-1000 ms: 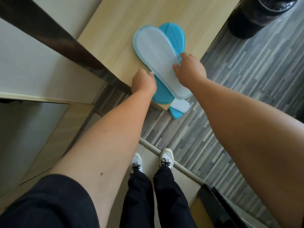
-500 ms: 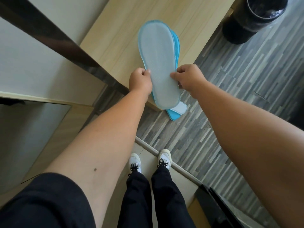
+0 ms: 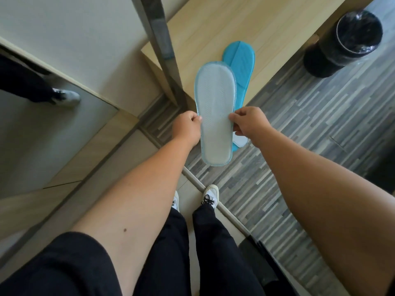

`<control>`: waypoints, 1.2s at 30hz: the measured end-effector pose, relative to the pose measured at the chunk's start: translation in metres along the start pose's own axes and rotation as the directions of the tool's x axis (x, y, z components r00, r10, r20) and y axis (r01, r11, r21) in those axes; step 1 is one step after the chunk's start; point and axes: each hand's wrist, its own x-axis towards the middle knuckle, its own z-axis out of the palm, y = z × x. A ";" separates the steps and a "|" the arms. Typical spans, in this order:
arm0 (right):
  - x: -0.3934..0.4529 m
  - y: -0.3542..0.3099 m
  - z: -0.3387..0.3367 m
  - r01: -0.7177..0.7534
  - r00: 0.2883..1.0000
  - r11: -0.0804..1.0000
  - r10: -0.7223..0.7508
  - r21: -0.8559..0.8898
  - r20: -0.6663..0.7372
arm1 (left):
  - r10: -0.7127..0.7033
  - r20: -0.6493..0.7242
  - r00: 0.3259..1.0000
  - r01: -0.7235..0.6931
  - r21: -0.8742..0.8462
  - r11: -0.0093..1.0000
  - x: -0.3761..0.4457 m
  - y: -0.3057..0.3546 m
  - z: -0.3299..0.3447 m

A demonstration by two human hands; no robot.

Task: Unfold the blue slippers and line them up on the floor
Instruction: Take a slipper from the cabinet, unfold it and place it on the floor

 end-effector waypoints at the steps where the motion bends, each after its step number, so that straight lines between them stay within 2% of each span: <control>1: -0.008 0.001 0.008 -0.006 1.000 1.000 0.006 0.000 0.009 | -0.016 -0.001 1.000 0.016 0.004 1.000 -0.007 -0.009 -0.004; 4: -0.029 0.003 0.037 -0.011 0.999 1.000 0.011 0.001 0.044 | -0.069 -0.014 0.997 0.070 0.009 0.998 -0.028 -0.038 -0.022; 10: -0.064 -0.010 0.110 0.065 0.990 0.991 -0.050 -0.121 0.130 | -0.144 -0.071 0.987 0.142 -0.028 0.989 -0.060 -0.104 -0.076; 24: -0.167 -0.016 0.367 0.246 0.943 0.945 -0.182 -0.217 0.280 | -0.311 -0.241 0.919 0.239 -0.284 0.929 -0.126 -0.343 -0.214; 30: -0.163 -0.002 0.443 0.282 0.921 0.920 -0.181 -0.271 0.344 | -0.406 -0.264 0.875 0.283 -0.402 0.871 -0.128 -0.423 -0.221; 36: -0.104 0.030 0.498 0.281 0.909 0.922 -0.167 -0.267 0.382 | -0.442 -0.338 0.831 0.266 -0.457 0.849 -0.080 -0.484 -0.194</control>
